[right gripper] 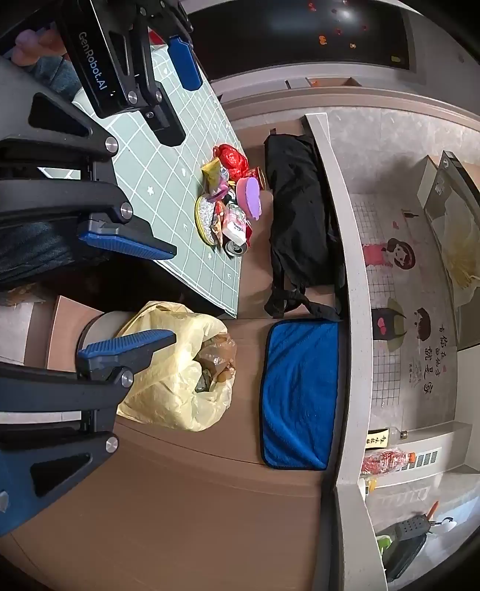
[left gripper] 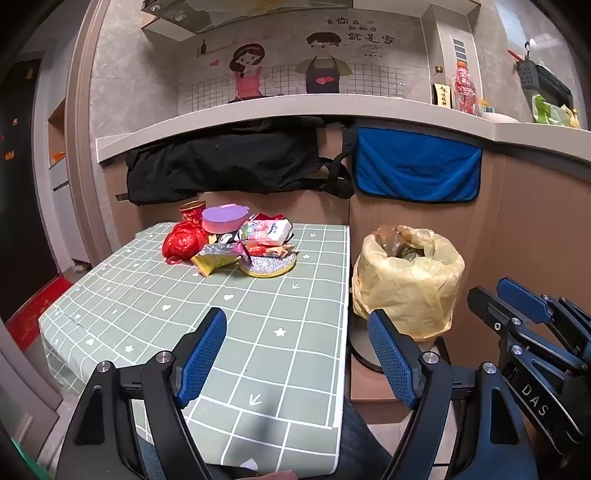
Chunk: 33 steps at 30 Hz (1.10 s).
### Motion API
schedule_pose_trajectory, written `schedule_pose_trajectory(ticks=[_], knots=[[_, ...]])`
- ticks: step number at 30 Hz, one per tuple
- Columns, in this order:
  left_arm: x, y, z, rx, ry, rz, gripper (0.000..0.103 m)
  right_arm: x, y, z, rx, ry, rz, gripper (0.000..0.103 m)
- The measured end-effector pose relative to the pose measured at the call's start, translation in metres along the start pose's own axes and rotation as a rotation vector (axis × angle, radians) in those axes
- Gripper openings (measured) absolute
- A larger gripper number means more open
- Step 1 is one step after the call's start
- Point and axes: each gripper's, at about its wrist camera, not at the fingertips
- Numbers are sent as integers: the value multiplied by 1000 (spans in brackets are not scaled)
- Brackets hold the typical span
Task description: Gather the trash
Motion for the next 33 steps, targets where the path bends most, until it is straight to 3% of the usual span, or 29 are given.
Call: schedule_pose_trajectory(ticks=[33], knots=[[-6, 9, -4, -12, 11, -19, 79, 0, -1, -4, -16, -5, -3, 37]])
Point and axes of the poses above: each gripper's, at about its wrist camera, not at the fingertips, and x roughly against the way its jaws point, y to its left, z to its underside, and after that the axes turned 12 degrees about -z, right-handed
